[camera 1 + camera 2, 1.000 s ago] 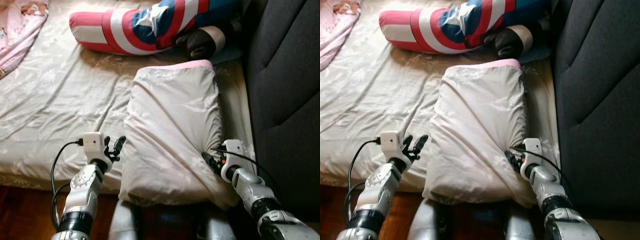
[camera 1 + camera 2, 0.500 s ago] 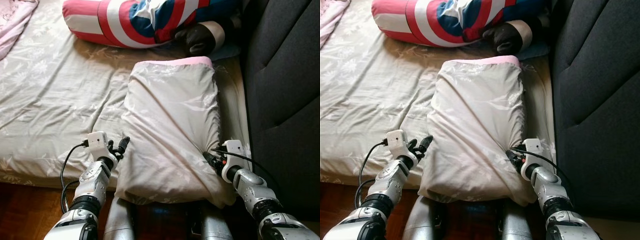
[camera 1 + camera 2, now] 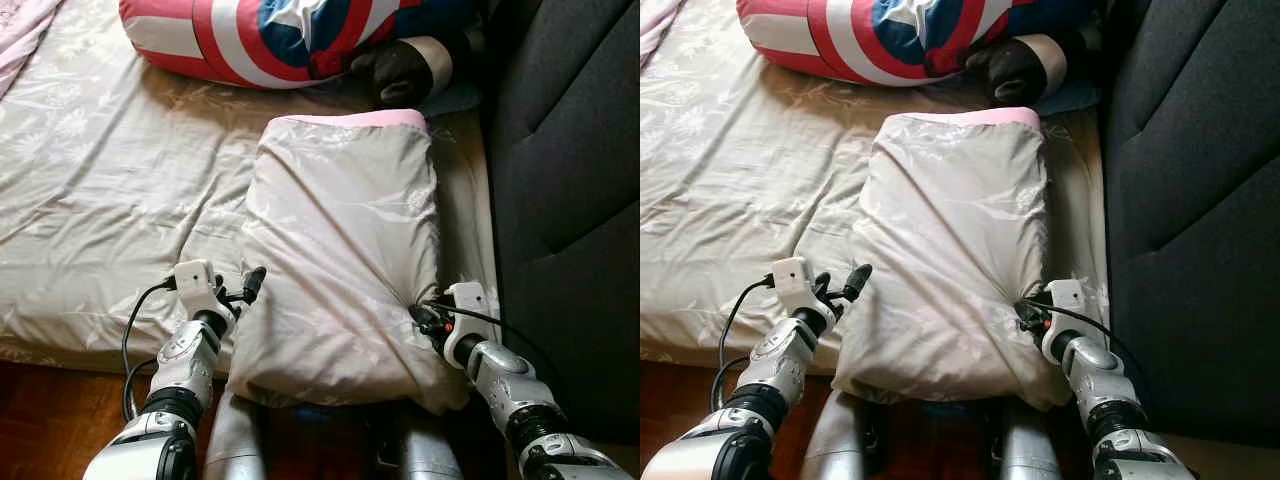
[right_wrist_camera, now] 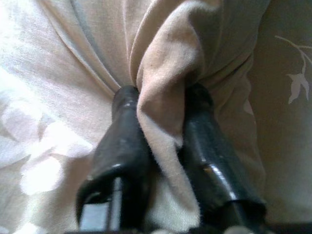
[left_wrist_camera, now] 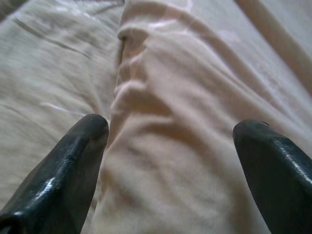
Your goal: Clean up the room
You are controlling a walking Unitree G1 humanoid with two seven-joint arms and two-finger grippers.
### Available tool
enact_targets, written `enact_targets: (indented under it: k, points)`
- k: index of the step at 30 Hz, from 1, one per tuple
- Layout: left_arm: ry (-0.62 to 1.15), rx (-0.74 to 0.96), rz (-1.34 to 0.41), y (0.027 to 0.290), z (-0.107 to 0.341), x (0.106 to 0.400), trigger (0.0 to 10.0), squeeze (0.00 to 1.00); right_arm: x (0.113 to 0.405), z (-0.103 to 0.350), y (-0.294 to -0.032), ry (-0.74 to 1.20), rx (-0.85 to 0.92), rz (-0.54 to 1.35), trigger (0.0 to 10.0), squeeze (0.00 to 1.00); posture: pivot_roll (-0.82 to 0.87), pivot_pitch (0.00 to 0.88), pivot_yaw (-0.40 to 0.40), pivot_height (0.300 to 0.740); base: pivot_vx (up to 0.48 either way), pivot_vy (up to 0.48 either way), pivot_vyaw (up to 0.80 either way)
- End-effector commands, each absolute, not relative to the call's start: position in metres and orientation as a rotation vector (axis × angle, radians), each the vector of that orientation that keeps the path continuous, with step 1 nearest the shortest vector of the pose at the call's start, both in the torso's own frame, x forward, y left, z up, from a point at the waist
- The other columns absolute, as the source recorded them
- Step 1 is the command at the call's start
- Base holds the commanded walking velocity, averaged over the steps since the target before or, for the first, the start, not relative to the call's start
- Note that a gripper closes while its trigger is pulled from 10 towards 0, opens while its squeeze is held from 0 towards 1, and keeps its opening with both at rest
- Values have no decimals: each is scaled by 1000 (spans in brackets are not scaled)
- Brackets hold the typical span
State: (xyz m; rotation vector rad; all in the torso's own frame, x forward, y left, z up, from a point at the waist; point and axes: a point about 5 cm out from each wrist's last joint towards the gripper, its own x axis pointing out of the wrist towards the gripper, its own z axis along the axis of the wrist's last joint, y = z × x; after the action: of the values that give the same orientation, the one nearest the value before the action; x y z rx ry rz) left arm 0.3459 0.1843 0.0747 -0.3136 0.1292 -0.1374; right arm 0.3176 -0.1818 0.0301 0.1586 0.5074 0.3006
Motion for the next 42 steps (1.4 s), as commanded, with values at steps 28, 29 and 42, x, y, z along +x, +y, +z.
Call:
enact_targets:
  k: [28,29,42]
  points:
    - [306,-226,-165,173,39,328,10000,0,255,-24,-171,792,185,379,0,0,-64,490,-68,642,0,0,0]
    - [309,-223,-159,174,39,327,10000,0,254,-24,-170,791,185,380,0,0,-64,490,-68,642,0,0,0]
    - [420,-299,-117,176,15,309,10000,0,244,-23,-166,800,186,404,0,0,-71,506,-73,642,0,0,0]
